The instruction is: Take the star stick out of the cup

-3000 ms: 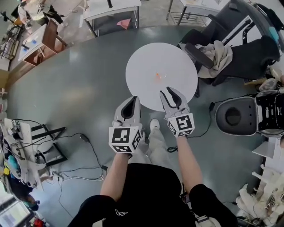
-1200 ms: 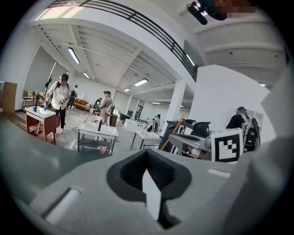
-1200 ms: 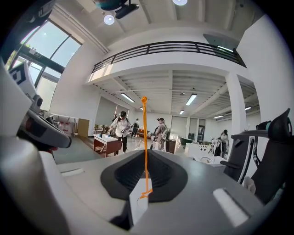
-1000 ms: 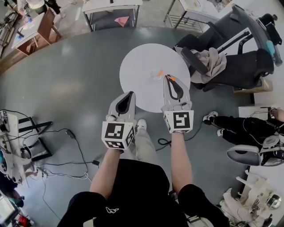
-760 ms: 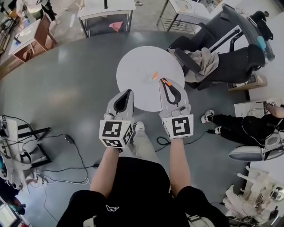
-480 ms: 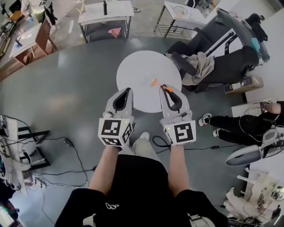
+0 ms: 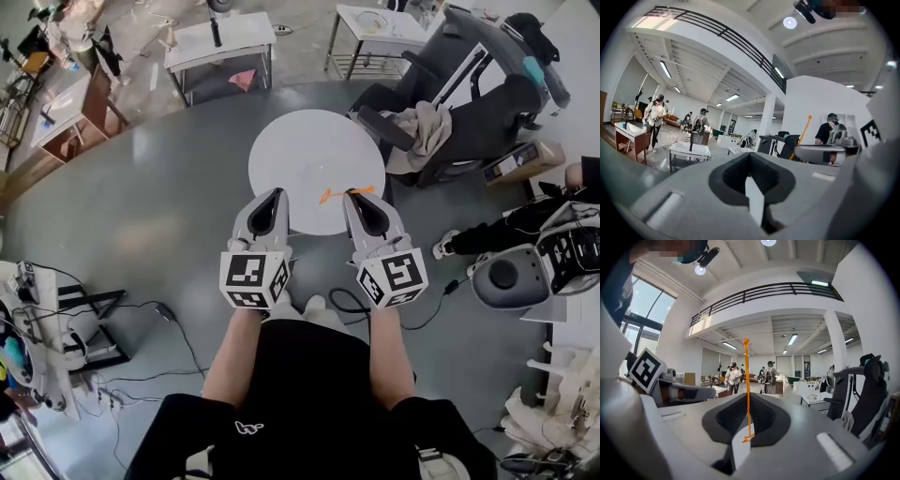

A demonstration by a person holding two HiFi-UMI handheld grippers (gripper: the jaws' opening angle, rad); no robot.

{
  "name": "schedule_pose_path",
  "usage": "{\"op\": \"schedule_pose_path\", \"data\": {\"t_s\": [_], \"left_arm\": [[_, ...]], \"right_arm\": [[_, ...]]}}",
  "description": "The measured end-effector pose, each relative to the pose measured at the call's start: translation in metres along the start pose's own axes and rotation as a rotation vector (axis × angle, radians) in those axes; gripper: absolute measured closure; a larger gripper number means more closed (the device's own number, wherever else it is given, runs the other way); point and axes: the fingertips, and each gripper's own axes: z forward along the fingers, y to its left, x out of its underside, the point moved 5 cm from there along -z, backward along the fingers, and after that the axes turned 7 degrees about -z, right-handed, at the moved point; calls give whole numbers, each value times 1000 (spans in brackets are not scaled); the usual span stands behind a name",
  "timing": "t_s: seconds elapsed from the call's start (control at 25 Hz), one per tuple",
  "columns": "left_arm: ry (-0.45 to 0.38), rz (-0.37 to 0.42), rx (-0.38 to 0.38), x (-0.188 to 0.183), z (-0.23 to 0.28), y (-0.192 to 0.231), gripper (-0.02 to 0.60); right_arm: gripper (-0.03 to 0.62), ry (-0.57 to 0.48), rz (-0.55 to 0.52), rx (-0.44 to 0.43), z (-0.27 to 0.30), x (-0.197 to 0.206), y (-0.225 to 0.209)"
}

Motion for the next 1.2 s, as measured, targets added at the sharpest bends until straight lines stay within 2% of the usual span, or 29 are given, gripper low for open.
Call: {"op": "schedule_pose_path", "data": {"t_s": [0.12, 0.36, 1.2], "left_arm": [[9, 11, 3, 4, 1, -14, 580], [8, 26, 14, 8, 5, -32, 580], [-4, 30, 0, 6, 10, -39, 580]], "right_arm": [[576, 10, 26, 6, -10, 8, -7], [576, 9, -23, 4, -17, 11, -13], [576, 5, -22, -22, -12, 17, -21]]}}
